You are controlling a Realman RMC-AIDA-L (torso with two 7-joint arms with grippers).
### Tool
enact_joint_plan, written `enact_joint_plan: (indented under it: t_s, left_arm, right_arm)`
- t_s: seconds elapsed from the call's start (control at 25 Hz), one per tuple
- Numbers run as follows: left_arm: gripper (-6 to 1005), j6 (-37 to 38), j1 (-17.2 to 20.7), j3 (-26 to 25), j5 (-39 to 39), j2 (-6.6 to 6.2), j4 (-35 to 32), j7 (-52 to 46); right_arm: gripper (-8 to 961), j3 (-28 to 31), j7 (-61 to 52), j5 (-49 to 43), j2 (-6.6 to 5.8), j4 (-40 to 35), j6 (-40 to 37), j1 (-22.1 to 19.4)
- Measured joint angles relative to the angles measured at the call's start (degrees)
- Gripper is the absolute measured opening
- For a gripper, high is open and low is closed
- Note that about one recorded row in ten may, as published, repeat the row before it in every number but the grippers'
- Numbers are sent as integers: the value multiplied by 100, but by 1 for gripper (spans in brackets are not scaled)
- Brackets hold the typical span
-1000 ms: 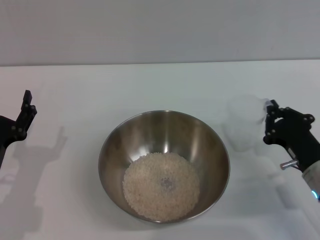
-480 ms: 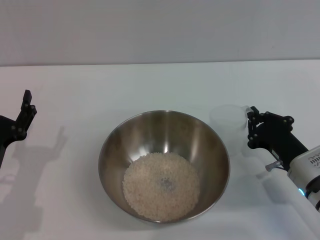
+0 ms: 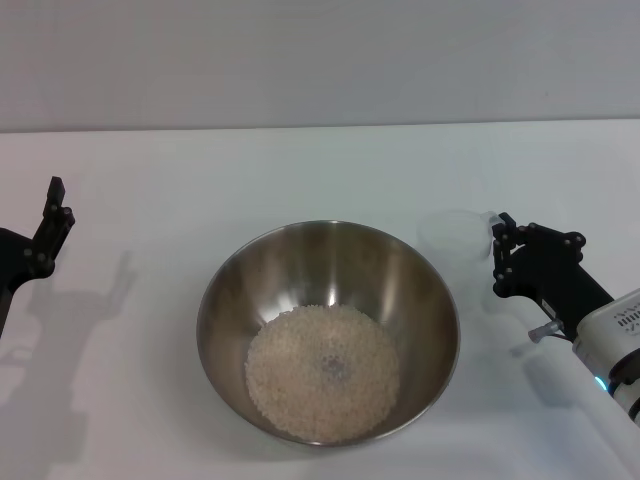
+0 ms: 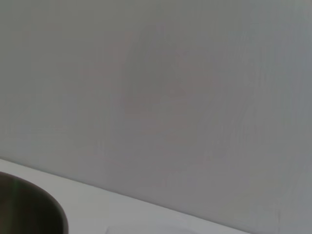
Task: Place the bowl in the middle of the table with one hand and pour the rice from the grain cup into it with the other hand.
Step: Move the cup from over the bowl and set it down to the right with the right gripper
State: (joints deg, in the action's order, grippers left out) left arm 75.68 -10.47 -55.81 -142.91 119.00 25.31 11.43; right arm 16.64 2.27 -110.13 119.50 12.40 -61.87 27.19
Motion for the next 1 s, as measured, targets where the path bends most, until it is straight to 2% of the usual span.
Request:
enact_joint_plan:
  t_s: [0.44, 0.88, 1.0]
  left_arm:
    - [846, -4, -17, 9, 0, 0, 0, 0]
    - [847, -17, -16, 14, 0, 0, -1, 0]
    - [846, -15, -2, 18, 0, 1, 0, 0]
  right_arm:
    - [35, -95, 67, 0, 4, 14, 88, 5]
    - [88, -120, 53, 0, 13, 89, 147, -87]
    - [142, -177, 55, 1, 13, 129, 119, -148]
